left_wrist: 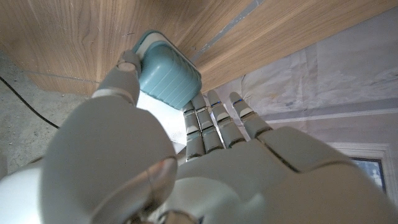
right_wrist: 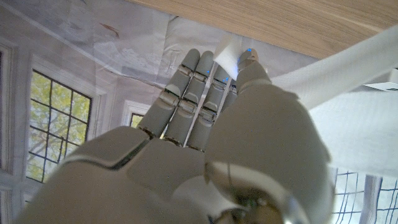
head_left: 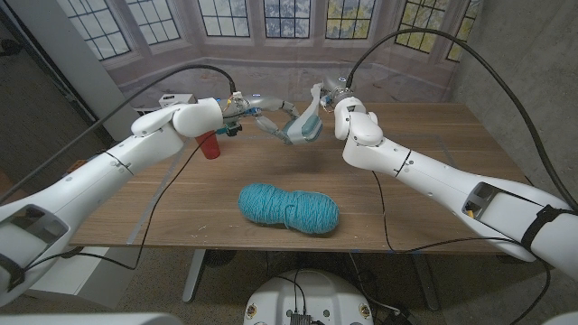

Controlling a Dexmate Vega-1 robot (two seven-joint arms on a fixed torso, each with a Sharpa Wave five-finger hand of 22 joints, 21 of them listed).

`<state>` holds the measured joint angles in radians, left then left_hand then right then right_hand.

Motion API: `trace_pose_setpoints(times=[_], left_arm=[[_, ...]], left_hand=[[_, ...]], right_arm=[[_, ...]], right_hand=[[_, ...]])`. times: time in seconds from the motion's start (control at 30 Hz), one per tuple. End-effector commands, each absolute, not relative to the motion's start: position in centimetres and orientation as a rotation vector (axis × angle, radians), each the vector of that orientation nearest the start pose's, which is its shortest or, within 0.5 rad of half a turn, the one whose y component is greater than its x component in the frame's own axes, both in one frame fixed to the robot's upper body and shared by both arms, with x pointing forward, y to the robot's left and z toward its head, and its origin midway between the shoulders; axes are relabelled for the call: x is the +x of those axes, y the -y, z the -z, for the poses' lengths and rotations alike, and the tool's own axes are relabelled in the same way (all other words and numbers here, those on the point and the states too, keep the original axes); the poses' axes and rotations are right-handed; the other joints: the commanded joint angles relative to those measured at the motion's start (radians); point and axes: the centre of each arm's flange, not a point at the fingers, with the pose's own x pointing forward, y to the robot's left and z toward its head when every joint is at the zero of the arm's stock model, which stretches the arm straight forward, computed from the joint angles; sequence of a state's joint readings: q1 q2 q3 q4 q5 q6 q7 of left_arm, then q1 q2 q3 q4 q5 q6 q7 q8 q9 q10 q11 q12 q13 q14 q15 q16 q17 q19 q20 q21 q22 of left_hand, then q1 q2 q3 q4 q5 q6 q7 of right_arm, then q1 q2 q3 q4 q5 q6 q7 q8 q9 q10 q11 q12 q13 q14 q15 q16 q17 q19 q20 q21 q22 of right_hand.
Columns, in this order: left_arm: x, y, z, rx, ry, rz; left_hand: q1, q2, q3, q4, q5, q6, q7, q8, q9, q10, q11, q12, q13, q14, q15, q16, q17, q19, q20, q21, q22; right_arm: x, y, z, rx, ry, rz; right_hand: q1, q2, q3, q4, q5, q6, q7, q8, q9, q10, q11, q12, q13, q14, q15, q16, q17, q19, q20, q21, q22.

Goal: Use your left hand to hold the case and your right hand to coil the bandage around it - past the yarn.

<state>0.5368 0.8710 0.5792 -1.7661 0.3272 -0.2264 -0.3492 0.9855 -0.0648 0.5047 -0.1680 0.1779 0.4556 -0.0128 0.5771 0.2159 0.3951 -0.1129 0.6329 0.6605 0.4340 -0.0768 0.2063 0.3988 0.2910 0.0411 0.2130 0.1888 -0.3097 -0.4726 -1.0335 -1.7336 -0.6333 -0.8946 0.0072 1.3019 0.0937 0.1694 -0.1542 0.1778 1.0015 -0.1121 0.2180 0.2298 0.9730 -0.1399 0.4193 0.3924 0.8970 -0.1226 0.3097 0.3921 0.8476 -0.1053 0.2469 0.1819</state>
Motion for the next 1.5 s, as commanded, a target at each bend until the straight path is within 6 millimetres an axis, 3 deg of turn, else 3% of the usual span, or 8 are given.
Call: trace_pose_setpoints(times=[0.03, 1.0, 1.5], left_arm=[[56.0, -18.9, -11.1, 1.521, 0.836, 0.441], [56.7, -18.4, -10.1, 1.536, 0.803, 0.483], [58.5, -18.0, -10.3, 1.551, 0.756, 0.490]], left_hand=[[-0.062, 0.064, 0.018, 0.015, 0.010, 0.034, -0.019, 0.315, 0.004, 0.019, -0.019, 0.006, 0.002, -0.003, 0.000, 0.000, 0.002, -0.005, -0.002, 0.001, 0.001], [-0.064, 0.066, 0.017, 0.015, 0.009, 0.034, -0.018, 0.313, 0.005, 0.020, -0.017, 0.008, 0.002, -0.004, 0.001, 0.002, 0.003, -0.005, -0.003, 0.002, 0.001], [-0.065, 0.067, 0.017, 0.014, 0.009, 0.035, -0.017, 0.313, 0.005, 0.019, -0.017, 0.008, 0.001, -0.005, 0.002, 0.003, 0.003, -0.006, -0.001, 0.002, 0.001]], right_arm=[[58.8, 7.2, -13.7, -1.377, 0.560, 0.303], [54.9, 6.3, -15.3, -1.349, 0.628, 0.337], [53.4, 6.7, -15.7, -1.321, 0.616, 0.342]], right_hand=[[0.009, 0.000, -0.003, 0.001, 0.004, -0.003, -0.003, 0.004, 0.002, 0.010, -0.015, 0.006, 0.003, 0.004, -0.118, -0.001, 0.005, -0.003, -0.062, -0.006, 0.002], [0.008, 0.001, -0.006, 0.002, 0.004, -0.006, -0.001, 0.003, 0.002, 0.007, -0.011, 0.003, 0.004, 0.005, -0.118, -0.004, 0.009, -0.005, -0.058, -0.007, 0.002], [0.007, 0.001, -0.009, 0.003, 0.003, -0.009, 0.003, 0.002, 0.003, 0.004, -0.006, 0.001, 0.003, 0.005, -0.117, -0.005, 0.012, -0.005, -0.055, -0.007, 0.002]])
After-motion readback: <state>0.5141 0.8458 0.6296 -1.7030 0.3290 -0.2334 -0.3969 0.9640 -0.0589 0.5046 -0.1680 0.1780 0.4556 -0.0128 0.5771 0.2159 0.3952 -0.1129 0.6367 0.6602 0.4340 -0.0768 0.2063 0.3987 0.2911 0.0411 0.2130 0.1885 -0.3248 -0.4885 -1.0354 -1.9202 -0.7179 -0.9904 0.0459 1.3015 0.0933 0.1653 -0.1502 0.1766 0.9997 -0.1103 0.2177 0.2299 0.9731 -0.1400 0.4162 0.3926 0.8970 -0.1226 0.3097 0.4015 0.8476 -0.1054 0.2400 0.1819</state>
